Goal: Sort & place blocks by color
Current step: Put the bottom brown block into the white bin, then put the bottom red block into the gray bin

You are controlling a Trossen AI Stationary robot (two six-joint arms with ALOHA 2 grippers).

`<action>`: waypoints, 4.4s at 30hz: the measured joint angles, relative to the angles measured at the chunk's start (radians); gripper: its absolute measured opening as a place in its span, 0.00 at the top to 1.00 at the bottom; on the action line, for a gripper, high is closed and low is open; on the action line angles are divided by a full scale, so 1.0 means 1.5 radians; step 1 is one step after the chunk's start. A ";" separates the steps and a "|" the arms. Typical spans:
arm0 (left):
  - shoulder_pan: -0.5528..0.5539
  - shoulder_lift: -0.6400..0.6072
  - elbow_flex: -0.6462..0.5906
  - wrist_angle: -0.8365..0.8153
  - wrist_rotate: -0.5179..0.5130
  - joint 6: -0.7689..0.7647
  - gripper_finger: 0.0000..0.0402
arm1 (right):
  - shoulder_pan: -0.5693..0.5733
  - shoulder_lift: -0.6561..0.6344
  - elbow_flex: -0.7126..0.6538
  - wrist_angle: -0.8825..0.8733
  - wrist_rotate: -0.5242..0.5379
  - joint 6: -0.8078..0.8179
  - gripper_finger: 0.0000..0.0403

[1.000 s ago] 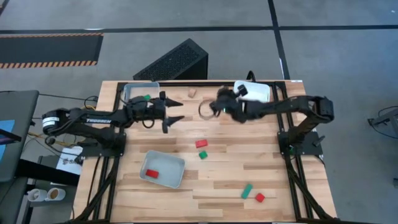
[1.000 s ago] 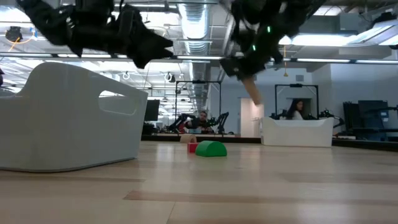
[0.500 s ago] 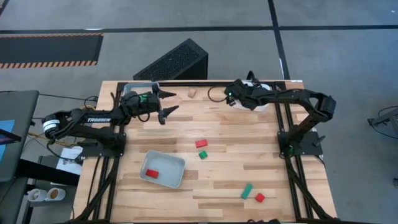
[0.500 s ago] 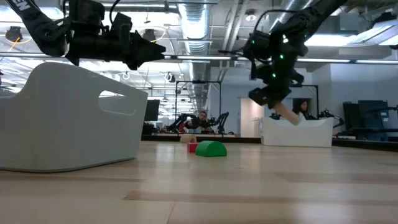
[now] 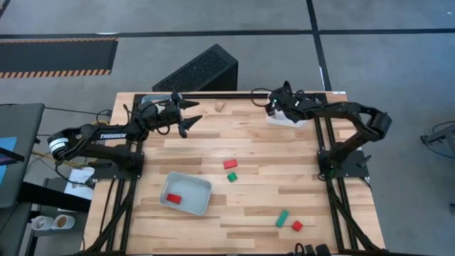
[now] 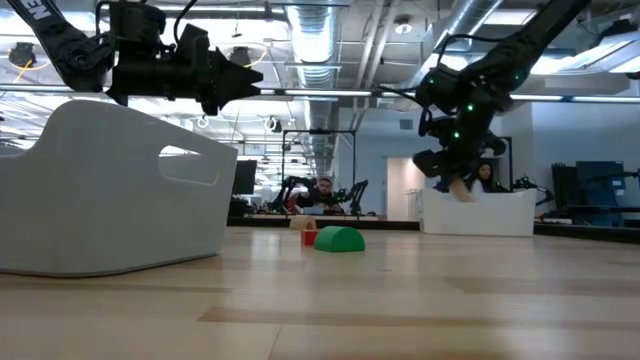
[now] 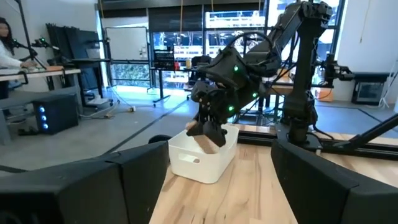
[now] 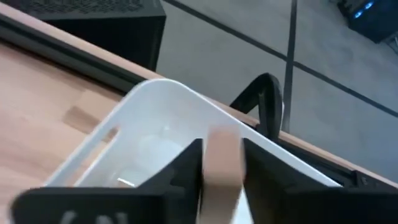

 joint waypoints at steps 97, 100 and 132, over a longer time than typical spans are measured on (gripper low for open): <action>-0.427 0.000 0.000 -0.048 0.028 0.022 0.32 | 1.062 0.165 0.138 -0.369 -0.460 1.046 0.54; -0.427 0.000 0.000 -0.048 0.027 0.021 0.32 | 1.060 0.159 0.138 -0.367 -0.472 1.045 0.65; -0.358 -0.356 0.000 -0.348 -0.078 -0.015 0.32 | 0.559 0.269 0.214 0.516 -0.333 0.067 0.60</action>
